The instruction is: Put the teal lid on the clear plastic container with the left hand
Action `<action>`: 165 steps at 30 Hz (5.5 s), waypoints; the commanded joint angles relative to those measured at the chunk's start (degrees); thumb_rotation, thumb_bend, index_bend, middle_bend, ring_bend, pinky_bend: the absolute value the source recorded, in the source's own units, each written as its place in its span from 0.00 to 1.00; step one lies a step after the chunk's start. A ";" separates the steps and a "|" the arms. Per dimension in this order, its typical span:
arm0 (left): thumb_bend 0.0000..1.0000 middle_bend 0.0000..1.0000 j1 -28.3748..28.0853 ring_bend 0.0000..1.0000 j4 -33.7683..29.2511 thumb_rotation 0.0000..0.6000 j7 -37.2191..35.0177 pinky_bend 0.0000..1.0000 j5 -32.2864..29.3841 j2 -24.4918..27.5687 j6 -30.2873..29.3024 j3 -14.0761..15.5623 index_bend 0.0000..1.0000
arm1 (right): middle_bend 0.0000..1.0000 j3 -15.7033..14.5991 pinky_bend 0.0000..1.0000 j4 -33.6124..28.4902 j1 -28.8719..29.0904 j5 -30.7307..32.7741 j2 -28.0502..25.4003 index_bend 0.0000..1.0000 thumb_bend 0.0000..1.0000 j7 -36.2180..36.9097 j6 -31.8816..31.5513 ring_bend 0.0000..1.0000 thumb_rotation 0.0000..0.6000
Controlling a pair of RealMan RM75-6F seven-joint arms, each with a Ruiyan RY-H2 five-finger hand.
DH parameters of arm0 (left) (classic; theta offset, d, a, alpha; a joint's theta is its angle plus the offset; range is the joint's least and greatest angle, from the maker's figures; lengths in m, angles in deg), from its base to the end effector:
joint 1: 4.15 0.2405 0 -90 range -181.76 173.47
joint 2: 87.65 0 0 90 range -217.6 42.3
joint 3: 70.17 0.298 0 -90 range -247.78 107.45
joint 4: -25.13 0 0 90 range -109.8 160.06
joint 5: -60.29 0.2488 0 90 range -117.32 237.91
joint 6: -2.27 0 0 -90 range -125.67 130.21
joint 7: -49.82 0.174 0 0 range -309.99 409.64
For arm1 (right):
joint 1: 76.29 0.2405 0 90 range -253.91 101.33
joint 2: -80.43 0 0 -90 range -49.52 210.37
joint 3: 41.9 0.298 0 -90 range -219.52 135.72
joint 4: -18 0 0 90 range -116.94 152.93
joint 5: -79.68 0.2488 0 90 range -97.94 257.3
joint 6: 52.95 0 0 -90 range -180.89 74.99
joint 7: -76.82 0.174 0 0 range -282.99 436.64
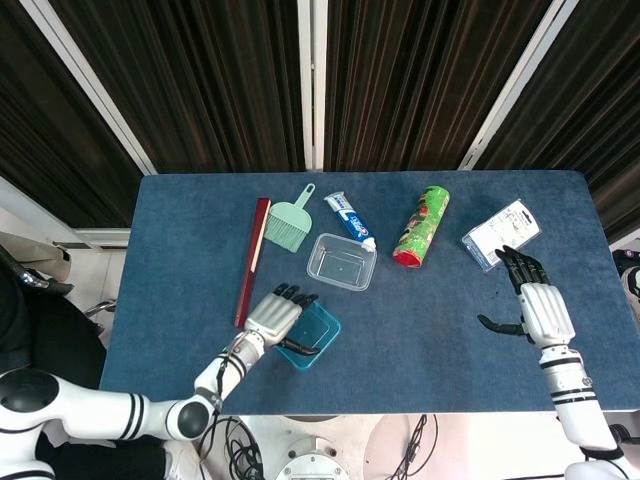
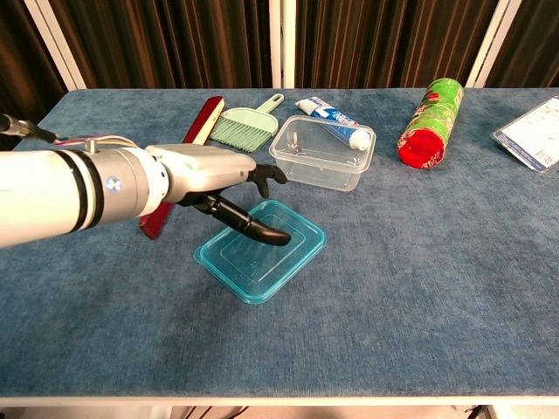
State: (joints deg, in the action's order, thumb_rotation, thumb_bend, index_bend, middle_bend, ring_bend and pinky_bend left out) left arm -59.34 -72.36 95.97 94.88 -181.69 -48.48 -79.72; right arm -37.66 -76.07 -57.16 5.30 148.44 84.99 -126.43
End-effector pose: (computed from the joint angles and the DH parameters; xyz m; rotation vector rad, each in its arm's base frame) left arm -0.0791 0.3536 -0.1365 -2.1659 -1.0223 -0.6621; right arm -0.3239 -0.3055 0.0939 1.3856 -1.1793 1.0608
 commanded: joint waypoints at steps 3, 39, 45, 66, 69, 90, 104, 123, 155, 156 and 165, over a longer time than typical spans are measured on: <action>0.00 0.15 -1.15 0.02 1.13 0.24 -0.08 0.08 -0.88 -0.23 -1.13 1.14 0.02 | 0.00 0.37 0.00 0.21 -0.58 -0.09 0.14 0.00 0.07 0.28 0.11 0.00 1.00; 0.00 0.09 -5.24 0.00 2.65 1.00 -2.01 0.05 11.82 -6.09 -2.70 7.51 0.02 | 0.00 2.17 0.00 1.55 -2.62 -0.64 1.32 0.00 0.08 1.40 2.66 0.00 1.00; 0.00 0.08 -4.95 0.00 1.33 1.00 -1.59 0.05 11.32 -6.48 -3.95 7.44 0.02 | 0.00 2.32 0.00 1.64 -2.92 -0.51 1.29 0.00 0.08 1.52 2.85 0.00 1.00; 0.00 0.08 -4.51 0.00 2.79 1.00 1.15 0.05 8.81 -6.73 -6.31 7.77 0.02 | 0.00 2.73 0.00 2.34 -2.98 -0.74 1.69 0.00 0.08 2.05 4.20 0.00 1.00; 0.00 0.08 -4.71 0.00 3.91 1.00 0.73 0.05 7.20 -5.96 -5.34 6.97 0.02 | 0.00 2.82 0.00 2.21 -3.10 -0.79 1.65 0.00 0.08 1.98 4.03 0.00 1.00; 0.00 0.08 -7.63 0.00 7.22 1.00 -1.00 0.05 -2.11 -3.09 -1.15 2.79 0.06 | 0.00 2.92 0.00 2.36 -3.67 -0.50 1.68 0.00 0.08 2.26 4.34 0.00 1.00; 0.00 0.06 -13.68 0.00 8.49 1.00 4.01 0.04 -11.43 -5.46 -0.33 2.34 0.06 | 0.00 2.76 0.00 3.74 -4.11 -0.96 2.05 0.00 0.08 4.00 4.49 0.00 1.00; 0.00 0.13 -14.67 0.00 4.42 1.00 -1.95 0.02 -10.05 -1.76 4.19 5.07 0.05 | 0.00 2.81 0.00 4.21 -4.76 -0.80 2.67 0.00 0.08 4.80 4.30 0.00 1.00; 0.00 0.04 -17.15 0.00 -0.73 1.00 11.57 0.02 -16.80 -4.88 -11.74 6.47 0.08 | 0.00 2.86 0.00 5.42 -4.79 -1.69 2.77 0.00 0.08 6.46 4.78 0.00 1.00; 0.00 0.04 -17.14 0.00 -1.05 1.00 11.72 0.02 -16.83 -4.80 -11.95 6.45 0.08 | 0.00 2.88 0.00 5.42 -4.77 -1.70 2.80 0.00 0.08 6.47 4.79 0.00 1.00; 0.00 0.03 -17.20 0.00 -2.76 1.00 13.05 0.02 -17.99 -4.84 -13.25 5.97 0.08 | 0.00 2.87 0.00 5.55 -4.74 -1.78 2.83 0.00 0.08 6.62 4.91 0.00 1.00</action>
State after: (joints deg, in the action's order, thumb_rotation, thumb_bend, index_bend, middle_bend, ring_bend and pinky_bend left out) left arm -76.51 -74.92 108.81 76.80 -186.55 -61.54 -73.76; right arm -34.79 -70.52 -61.90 3.51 151.27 91.62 -121.52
